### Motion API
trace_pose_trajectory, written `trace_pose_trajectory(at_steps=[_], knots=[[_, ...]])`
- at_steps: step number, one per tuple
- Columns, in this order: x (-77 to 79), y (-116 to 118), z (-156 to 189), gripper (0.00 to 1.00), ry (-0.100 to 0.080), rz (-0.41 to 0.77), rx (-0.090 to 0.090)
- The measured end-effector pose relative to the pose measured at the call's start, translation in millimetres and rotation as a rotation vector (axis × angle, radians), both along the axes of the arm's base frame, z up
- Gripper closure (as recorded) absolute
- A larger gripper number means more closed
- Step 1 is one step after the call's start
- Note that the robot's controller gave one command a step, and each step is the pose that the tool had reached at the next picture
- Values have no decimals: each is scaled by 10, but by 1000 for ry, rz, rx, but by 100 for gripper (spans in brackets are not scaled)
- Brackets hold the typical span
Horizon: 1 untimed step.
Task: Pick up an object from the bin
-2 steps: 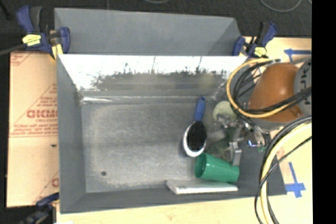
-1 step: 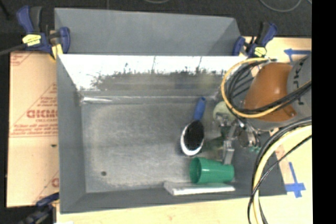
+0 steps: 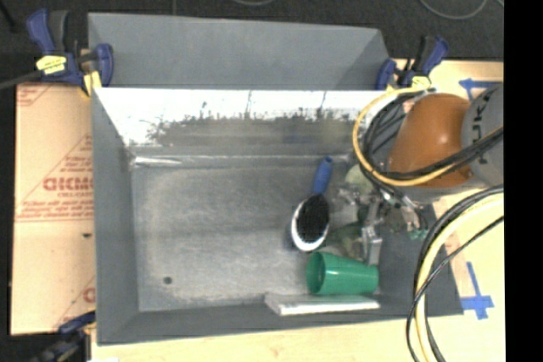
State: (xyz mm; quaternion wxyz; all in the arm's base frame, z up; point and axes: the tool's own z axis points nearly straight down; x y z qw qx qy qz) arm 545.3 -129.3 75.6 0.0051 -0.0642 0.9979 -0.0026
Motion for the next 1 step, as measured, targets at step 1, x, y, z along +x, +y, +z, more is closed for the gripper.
trace_pose_trajectory(at_steps=[1], knots=[[246,-152,-35,100,8,-59,3]])
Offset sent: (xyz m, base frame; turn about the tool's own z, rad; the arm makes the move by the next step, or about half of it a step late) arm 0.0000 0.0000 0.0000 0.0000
